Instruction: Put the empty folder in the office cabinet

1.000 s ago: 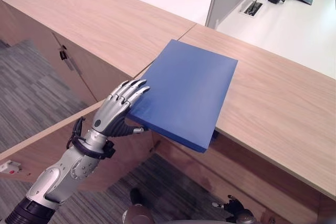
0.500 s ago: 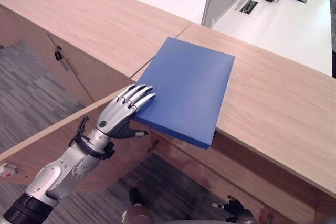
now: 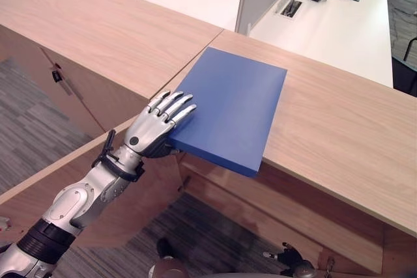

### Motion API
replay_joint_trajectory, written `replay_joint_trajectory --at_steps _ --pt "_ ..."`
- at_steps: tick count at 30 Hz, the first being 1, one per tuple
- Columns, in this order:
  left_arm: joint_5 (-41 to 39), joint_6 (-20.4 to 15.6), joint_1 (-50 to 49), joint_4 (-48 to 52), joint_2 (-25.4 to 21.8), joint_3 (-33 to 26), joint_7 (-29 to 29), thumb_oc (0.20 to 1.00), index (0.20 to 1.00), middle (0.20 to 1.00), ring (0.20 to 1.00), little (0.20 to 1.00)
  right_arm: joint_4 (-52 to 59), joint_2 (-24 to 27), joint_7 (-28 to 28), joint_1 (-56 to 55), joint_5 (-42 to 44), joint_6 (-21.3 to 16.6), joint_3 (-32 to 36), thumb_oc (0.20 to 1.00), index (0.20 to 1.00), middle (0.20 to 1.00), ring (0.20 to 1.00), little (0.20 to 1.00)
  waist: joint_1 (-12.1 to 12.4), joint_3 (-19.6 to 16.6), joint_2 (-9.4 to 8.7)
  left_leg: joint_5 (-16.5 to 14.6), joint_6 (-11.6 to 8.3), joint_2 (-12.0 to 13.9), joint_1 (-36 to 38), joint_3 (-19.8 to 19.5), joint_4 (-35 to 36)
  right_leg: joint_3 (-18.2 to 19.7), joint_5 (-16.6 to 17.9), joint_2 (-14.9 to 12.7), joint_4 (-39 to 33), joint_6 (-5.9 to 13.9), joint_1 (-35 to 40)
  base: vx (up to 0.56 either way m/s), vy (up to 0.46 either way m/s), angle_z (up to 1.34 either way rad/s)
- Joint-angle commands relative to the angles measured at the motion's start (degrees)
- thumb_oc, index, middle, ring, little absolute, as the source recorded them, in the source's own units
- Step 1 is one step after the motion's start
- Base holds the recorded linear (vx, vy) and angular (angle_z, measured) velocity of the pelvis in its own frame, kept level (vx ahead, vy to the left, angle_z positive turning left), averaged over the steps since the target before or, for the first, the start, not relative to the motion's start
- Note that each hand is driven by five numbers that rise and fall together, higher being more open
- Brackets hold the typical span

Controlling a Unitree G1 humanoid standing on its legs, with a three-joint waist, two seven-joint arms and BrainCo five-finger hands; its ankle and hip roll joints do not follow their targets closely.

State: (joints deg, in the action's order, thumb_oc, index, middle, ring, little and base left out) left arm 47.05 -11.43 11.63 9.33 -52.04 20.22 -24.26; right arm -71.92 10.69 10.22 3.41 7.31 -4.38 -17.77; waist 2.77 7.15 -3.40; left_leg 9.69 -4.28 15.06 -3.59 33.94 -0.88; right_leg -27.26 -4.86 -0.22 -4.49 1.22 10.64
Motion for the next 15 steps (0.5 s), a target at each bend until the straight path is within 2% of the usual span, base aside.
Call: replay_joint_trajectory --at_steps 1,3,4,5,12,15 --pt "4.03 2.25 3.57 -2.85 1.41 -0.19 -3.37 1.000 1.000 1.000 1.000 1.000 1.60 0.64 1.26 0.98 -1.71 -0.68 -1.07 1.000 1.000 1.000 1.000 1.000 -0.15 -2.78 1.05 -1.29 -7.92 8.58 2.21 0.56 -6.08 1.84 0.98 1.13 -0.51 1.01 -4.29 0.00 0.000 0.00" --pt "4.72 2.66 4.26 -3.66 1.43 0.40 -3.48 1.000 1.000 1.000 1.000 1.000 1.64 0.68 1.30 1.02 -1.75 -0.65 -1.02 1.000 1.000 1.000 1.000 1.000 -0.13 -2.81 1.07 -1.32 -7.90 8.56 2.23 0.55 -6.07 1.86 1.01 1.10 -0.51 1.03 -4.27 0.00 0.000 0.00" --pt "4.81 2.70 4.41 -3.83 1.49 0.55 -3.57 0.658 0.658 0.658 0.658 0.658 1.64 0.67 1.31 1.02 -1.75 -0.65 -1.00 1.000 1.000 1.000 1.000 1.000 -0.11 -2.80 1.06 -1.33 -7.89 8.56 2.23 0.55 -6.07 1.86 1.01 1.10 -0.51 1.03 -4.27 0.00 0.000 0.00" --pt "6.62 3.81 5.15 -5.38 1.48 1.22 -4.19 0.200 0.200 0.200 0.200 0.200 1.71 0.64 1.43 1.07 -1.93 -0.66 -1.10 1.000 1.000 1.000 1.000 1.000 -0.25 -2.83 1.10 -1.29 -7.91 8.57 2.23 0.62 -6.06 1.82 1.11 1.04 -0.51 1.08 -4.27 0.00 0.000 0.00" --pt "12.06 6.29 8.58 -14.01 2.93 7.75 -3.60 0.200 0.200 0.200 0.200 0.200 1.57 1.18 1.67 1.49 -2.56 -0.63 -1.52 1.000 1.000 1.000 1.000 1.000 -0.99 -2.88 1.30 -1.54 -7.87 8.78 2.26 1.01 -6.29 2.01 1.17 0.99 -0.47 1.11 -4.31 0.00 0.000 0.00" --pt "14.06 8.02 9.67 -21.00 5.36 11.20 -2.71 0.200 0.200 0.200 0.200 0.200 1.70 1.55 1.92 1.73 -2.88 -0.62 -1.67 1.000 1.000 1.000 1.000 1.000 -1.55 -2.68 1.29 -1.65 -7.88 9.02 2.07 1.40 -6.75 2.30 1.26 0.91 -0.38 1.10 -4.47 -0.02 0.014 -0.02"
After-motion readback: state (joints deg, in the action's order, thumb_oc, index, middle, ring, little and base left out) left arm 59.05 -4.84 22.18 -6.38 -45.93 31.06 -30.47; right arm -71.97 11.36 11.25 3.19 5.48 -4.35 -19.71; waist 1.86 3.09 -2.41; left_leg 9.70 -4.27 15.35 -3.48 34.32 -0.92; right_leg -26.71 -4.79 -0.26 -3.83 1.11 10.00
